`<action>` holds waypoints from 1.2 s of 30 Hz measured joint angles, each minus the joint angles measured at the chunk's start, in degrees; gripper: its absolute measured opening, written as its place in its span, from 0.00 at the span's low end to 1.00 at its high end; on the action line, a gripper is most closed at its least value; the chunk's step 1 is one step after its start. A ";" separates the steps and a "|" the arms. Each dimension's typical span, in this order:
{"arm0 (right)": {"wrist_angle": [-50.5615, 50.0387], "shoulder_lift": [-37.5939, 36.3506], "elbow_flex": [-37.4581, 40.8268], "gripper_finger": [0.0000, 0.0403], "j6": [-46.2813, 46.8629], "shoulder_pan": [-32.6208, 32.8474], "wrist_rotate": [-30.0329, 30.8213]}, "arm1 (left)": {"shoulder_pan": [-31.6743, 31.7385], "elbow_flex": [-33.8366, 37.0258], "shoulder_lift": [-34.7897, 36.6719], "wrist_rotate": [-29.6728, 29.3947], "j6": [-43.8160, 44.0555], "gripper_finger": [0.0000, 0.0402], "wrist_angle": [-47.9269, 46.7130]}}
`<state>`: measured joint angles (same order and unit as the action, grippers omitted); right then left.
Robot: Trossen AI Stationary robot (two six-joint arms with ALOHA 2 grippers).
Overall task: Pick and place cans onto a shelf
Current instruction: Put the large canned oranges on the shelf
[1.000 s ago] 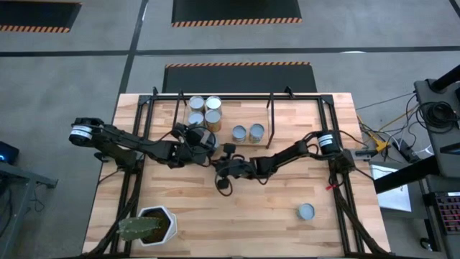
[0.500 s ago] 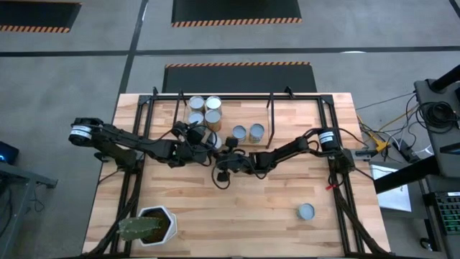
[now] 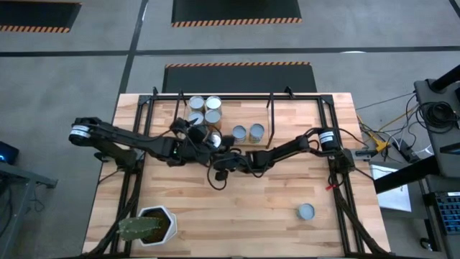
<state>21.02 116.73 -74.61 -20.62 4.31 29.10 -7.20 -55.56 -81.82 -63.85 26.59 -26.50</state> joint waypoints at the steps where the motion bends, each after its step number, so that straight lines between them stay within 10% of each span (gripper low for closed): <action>1: -0.78 0.00 -0.54 0.02 -0.41 -0.21 0.42 | -0.34 -1.01 0.00 -0.03 0.64 0.81 -2.14; 21: -5.29 -2.94 -1.86 0.02 -4.69 -1.02 -1.92 | -9.94 -16.90 2.45 -8.37 9.94 0.81 -36.40; 29: -18.27 -14.45 -1.79 0.02 3.47 1.72 -11.68 | -17.86 -12.97 10.18 -9.32 6.66 0.81 -31.37; 36: -32.09 -24.77 -2.64 0.02 12.65 0.18 -14.21 | -27.20 -6.32 15.81 -4.98 -13.67 0.81 -11.45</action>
<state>-11.08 91.96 -77.25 -7.98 4.49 14.88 -34.41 -61.88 -66.02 -68.83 12.92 -37.96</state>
